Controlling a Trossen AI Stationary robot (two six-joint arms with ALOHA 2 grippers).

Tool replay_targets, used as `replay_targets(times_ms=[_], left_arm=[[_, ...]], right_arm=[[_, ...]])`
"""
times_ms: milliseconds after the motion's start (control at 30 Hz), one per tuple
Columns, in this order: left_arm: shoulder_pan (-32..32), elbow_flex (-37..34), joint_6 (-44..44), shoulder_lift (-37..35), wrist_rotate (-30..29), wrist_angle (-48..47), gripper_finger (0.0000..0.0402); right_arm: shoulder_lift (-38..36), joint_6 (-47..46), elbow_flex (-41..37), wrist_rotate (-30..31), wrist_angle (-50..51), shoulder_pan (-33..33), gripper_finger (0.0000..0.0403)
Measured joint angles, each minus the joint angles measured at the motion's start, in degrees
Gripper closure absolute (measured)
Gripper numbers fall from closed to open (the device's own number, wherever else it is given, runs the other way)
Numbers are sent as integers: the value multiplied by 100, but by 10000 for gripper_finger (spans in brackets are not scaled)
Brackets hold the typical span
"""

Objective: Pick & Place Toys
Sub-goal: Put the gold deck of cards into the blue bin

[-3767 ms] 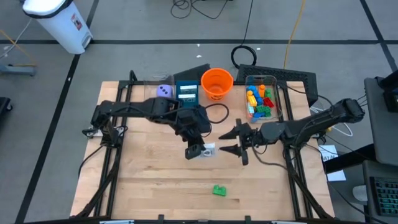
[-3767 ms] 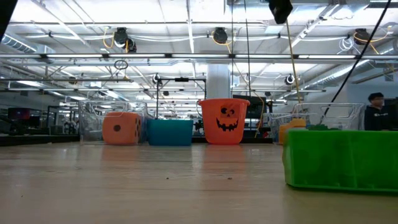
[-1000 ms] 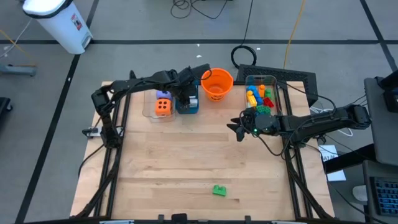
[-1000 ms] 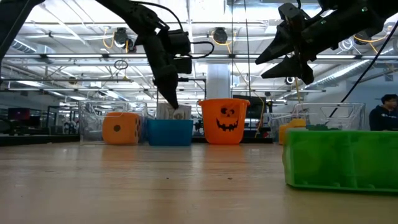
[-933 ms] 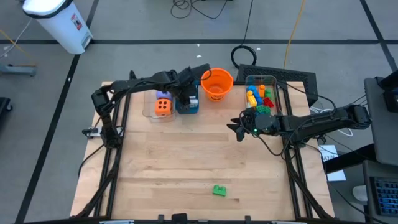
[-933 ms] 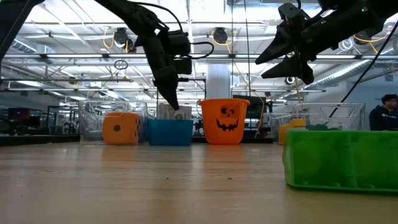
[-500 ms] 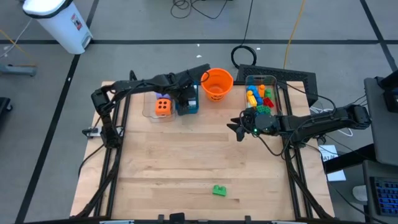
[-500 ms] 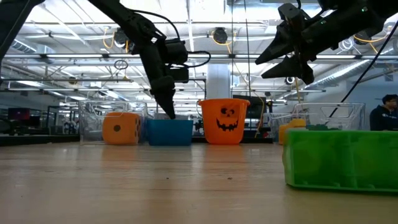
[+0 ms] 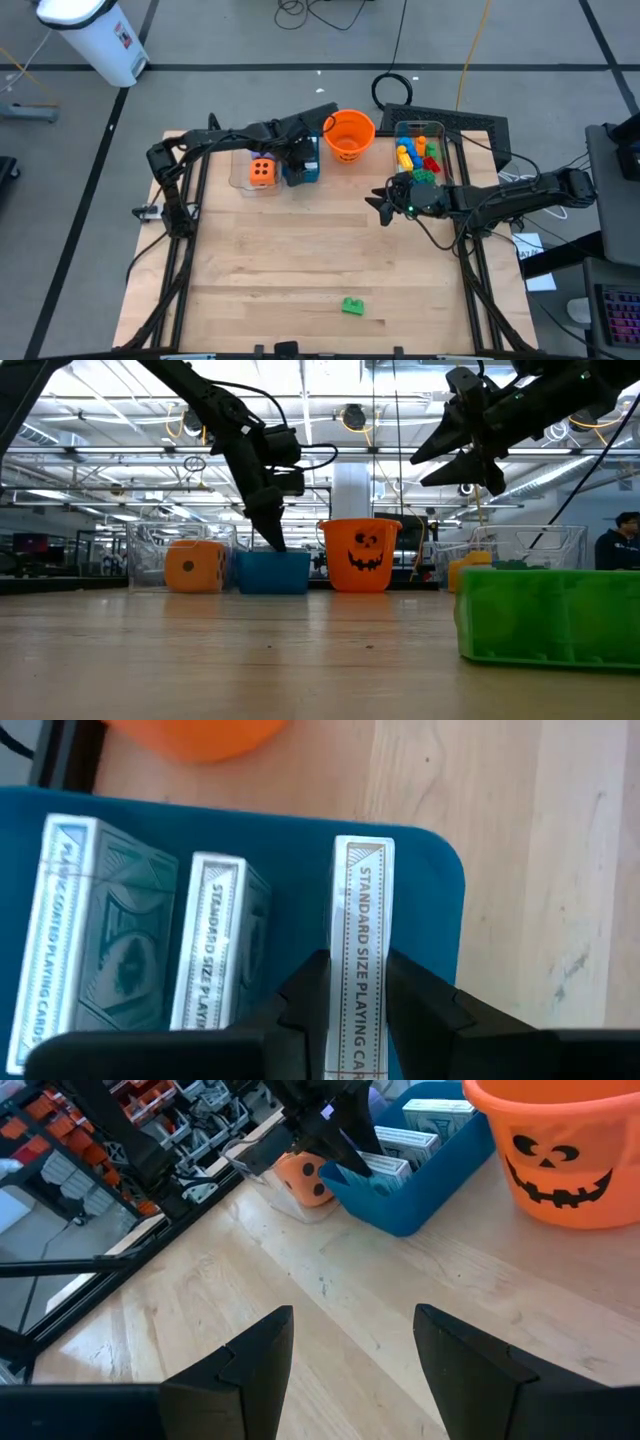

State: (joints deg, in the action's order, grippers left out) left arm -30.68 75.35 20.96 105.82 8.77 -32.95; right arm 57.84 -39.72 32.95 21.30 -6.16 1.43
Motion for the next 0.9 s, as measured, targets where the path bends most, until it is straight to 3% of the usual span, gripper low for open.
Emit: replay_targets(times_ms=[900], left_arm=[[-32,0,-50,2,189,-2,309]], right_arm=[[0,-7,4,-7,0,0,202]])
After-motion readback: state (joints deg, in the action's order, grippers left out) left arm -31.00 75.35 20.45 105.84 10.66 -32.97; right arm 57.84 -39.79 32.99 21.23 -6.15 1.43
